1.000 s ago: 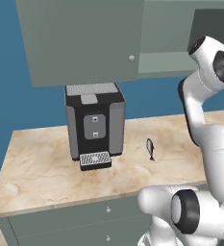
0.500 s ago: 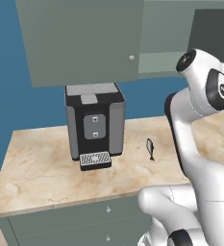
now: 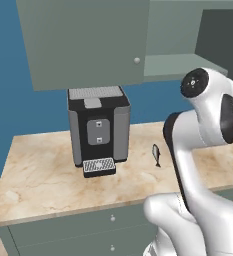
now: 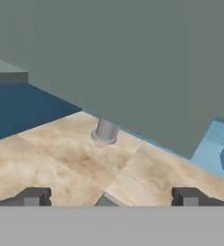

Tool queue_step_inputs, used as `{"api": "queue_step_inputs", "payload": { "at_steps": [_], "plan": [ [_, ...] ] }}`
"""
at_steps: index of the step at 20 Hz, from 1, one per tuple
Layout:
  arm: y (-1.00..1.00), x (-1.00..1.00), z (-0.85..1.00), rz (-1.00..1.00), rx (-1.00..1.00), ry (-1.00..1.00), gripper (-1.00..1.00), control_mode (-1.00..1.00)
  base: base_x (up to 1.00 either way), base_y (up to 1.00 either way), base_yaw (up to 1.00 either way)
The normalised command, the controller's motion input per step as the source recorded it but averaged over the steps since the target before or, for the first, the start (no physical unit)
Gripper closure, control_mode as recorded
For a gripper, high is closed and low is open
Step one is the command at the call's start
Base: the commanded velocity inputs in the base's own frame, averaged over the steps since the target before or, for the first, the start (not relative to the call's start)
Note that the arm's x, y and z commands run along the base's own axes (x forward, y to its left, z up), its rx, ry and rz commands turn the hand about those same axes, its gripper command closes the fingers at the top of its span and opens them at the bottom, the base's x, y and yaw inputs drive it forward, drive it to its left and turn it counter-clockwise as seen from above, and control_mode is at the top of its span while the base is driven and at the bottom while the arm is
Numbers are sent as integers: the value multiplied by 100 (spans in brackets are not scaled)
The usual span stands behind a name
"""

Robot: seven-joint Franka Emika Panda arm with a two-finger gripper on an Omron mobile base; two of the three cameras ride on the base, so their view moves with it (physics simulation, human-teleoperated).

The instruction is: Retrieve the tupperware from the cabinet, then place the raw meat into the tupperware to avoid contamination.

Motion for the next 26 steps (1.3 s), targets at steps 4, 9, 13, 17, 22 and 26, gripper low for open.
{"api": "queue_step_inputs", "payload": {
  "at_steps": [4,9,13,17,22,26],
  "plan": [
    [35,0,0,34,0,-2,-100,-100,0,0,0],
    [24,0,2,35,-1,-12,-100,-100,0,0,0],
    [23,0,13,31,-1,-18,-100,-100,0,0,0],
    [24,0,27,25,-2,-23,-100,-100,0,0,0],
    [45,0,26,19,-3,-23,-100,-100,0,0,0],
    [60,-1,24,13,-4,-19,-100,-100,0,0,0]
  ]
}}
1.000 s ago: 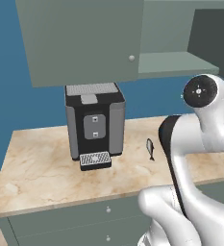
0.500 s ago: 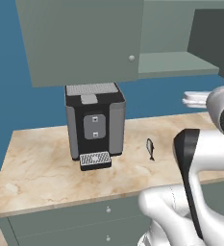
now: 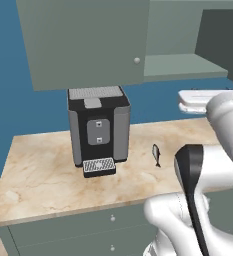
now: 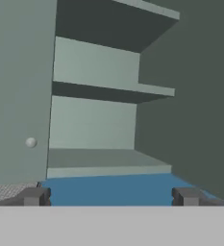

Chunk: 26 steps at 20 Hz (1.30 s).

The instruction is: Retrieve the tupperware from the cabinet, then place the raw meat into the tupperware to avoid contamination.

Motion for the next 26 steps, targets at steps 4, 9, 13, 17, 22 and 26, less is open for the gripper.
{"api": "queue_step_inputs", "payload": {
  "at_steps": [4,9,13,17,22,26],
  "plan": [
    [57,0,15,10,-3,-14,-100,-100,0,0,0],
    [37,-8,13,10,-2,-10,-100,-100,0,0,0],
    [9,-15,8,15,-1,-2,-100,-100,0,0,0],
    [0,-6,0,16,0,0,-100,-100,0,0,0],
    [-3,1,-2,16,0,0,-100,-100,0,0,0],
    [2,1,-10,11,0,0,-100,-100,0,0,0]
  ]
}}
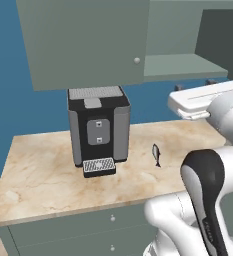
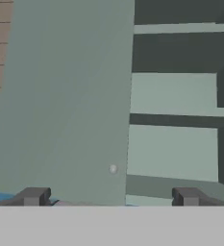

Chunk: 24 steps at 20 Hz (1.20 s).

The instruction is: Retrieve the tupperware from the cabinet, then place the raw meat into the tupperware to avoid contamination.

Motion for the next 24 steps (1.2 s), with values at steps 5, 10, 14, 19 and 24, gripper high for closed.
{"api": "queue_step_inputs", "payload": {
  "at_steps": [5,10,14,19,24],
  "plan": [
    [10,11,-16,1,0,-6,-100,-100,0,0,0],
    [6,18,-11,0,0,-8,-100,-100,0,0,0],
    [8,19,-11,-1,0,-10,-100,-100,0,0,0],
    [8,22,-8,-1,0,-10,-100,-100,0,0,0],
    [4,32,-3,-1,0,-4,-100,-100,0,0,0]
  ]
}}
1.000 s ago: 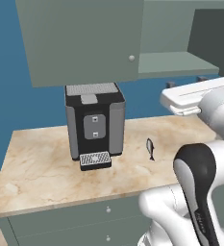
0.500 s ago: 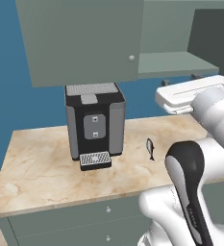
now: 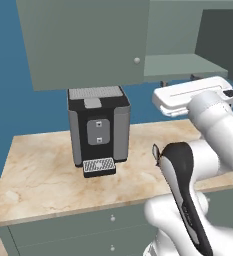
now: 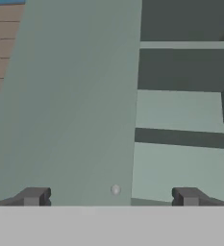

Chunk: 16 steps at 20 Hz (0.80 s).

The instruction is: Retrieve the tupperware from the cabinet, then place the raw meat into the tupperware to avoid contamination.

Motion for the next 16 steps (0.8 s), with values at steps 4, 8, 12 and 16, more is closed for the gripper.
{"api": "queue_step_inputs", "payload": {
  "at_steps": [4,8,12,16],
  "plan": [
    [0,28,-4,-1,0,0,-100,-100,0,0,0],
    [-1,23,0,-2,0,3,-100,-100,0,0,0],
    [0,21,0,-2,0,6,-100,-100,0,0,0],
    [0,21,0,-1,0,5,-100,-100,0,0,0]
  ]
}}
